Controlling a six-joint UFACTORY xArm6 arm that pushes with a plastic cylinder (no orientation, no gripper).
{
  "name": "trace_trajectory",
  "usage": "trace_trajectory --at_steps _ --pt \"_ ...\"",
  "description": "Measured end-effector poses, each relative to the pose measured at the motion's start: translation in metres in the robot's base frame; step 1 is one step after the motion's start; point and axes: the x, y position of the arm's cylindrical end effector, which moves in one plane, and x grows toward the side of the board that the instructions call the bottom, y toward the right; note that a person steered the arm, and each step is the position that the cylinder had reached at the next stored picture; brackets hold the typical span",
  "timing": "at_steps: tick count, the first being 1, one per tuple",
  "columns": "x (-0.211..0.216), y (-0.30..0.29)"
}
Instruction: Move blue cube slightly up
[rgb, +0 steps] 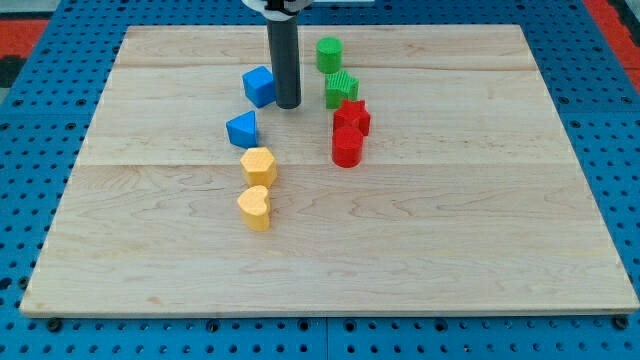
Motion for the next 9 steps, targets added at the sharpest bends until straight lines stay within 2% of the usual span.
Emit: trace_trajectory --at_steps 7,9 --pt "0.005 -0.005" --pt "-0.023 -0.018"
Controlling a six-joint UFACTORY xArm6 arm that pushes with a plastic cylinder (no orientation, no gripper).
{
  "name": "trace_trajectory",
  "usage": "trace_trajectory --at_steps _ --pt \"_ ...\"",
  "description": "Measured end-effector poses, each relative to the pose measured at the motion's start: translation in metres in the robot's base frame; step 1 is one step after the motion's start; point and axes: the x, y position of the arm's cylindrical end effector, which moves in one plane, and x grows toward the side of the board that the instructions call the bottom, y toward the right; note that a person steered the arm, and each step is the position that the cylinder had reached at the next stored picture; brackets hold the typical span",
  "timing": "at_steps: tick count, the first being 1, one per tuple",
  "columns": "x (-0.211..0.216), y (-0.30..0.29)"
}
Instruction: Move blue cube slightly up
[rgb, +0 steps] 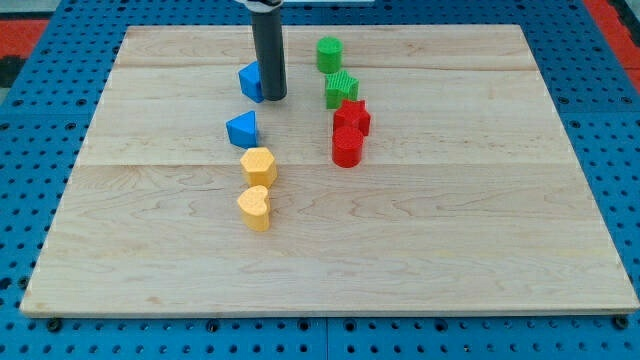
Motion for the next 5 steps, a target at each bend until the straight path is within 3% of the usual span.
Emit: trace_trajectory --at_steps 5 --pt "-0.045 -0.006"
